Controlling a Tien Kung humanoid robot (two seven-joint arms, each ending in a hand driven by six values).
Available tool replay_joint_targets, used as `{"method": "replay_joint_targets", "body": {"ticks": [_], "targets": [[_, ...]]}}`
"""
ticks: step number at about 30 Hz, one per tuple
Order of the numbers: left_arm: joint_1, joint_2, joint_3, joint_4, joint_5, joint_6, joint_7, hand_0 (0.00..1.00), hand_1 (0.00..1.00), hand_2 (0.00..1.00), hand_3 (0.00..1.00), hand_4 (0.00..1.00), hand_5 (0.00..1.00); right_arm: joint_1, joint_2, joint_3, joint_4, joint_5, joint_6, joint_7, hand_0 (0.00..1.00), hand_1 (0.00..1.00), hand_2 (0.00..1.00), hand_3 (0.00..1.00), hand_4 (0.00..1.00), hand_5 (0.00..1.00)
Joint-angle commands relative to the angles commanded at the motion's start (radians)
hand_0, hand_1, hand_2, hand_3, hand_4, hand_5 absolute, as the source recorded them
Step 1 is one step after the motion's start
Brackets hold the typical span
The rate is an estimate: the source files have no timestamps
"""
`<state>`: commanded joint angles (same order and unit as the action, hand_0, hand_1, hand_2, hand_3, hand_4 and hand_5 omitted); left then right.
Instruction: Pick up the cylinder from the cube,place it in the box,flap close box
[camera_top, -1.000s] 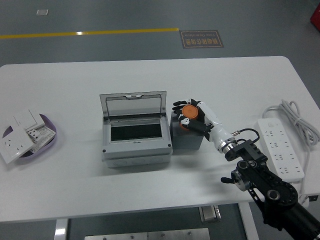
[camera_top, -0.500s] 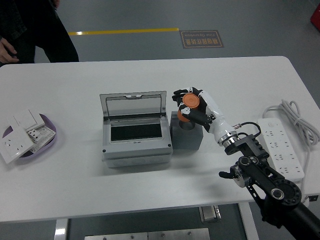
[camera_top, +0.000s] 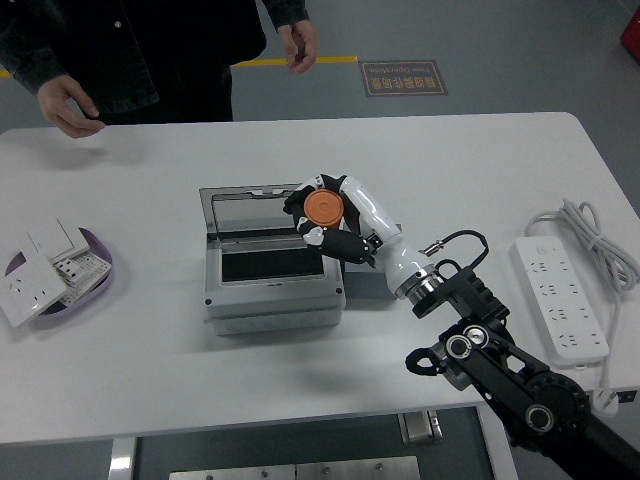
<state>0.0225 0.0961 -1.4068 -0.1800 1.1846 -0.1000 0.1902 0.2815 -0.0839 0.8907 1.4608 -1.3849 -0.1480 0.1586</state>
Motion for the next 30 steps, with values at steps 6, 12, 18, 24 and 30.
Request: {"method": "replay_joint_targets", "body": {"ticks": [6, 12, 18, 24, 30], "targets": [[0.001, 0.0, -0.001, 0.0, 0.001, 0.001, 0.001, 0.641, 0.672, 0.663, 0.71, 0.759, 0.313, 0.041, 0.029, -0.051, -0.025, -0.13, -0.003, -0.057, 0.099, 0.206, 0.362, 0.33, 0.003, 0.002], [0.001, 0.001, -0.001, 0.0, 0.0, 0.001, 0.001, 0.64, 0.672, 0.664, 0.711, 0.76, 0.317, 0.084, 0.039, -0.074, -0.076, -0.253, 0.022, -0.103, 0.067, 0.195, 0.352, 0.331, 0.002, 0.002], [0.004, 0.001, -0.005, 0.0, 0.004, 0.002, 0.004, 0.641, 0.672, 0.664, 0.711, 0.762, 0.32, 0.116, 0.048, -0.075, -0.087, -0.432, 0.089, -0.213, 0.067, 0.204, 0.354, 0.331, 0.011, 0.002], [0.002, 0.002, -0.004, 0.0, 0.003, 0.002, 0.003, 0.64, 0.672, 0.664, 0.712, 0.763, 0.322, 0.137, 0.05, -0.099, -0.072, -0.621, 0.147, -0.28, 0.07, 0.216, 0.359, 0.345, 0.002, 0.002], [0.002, 0.002, -0.002, 0.0, 0.001, 0.002, 0.003, 0.641, 0.673, 0.664, 0.712, 0.763, 0.323, 0.154, 0.057, -0.129, -0.064, -0.753, 0.172, -0.268, 0.167, 0.308, 0.407, 0.442, 0.144, 0.002]]}}
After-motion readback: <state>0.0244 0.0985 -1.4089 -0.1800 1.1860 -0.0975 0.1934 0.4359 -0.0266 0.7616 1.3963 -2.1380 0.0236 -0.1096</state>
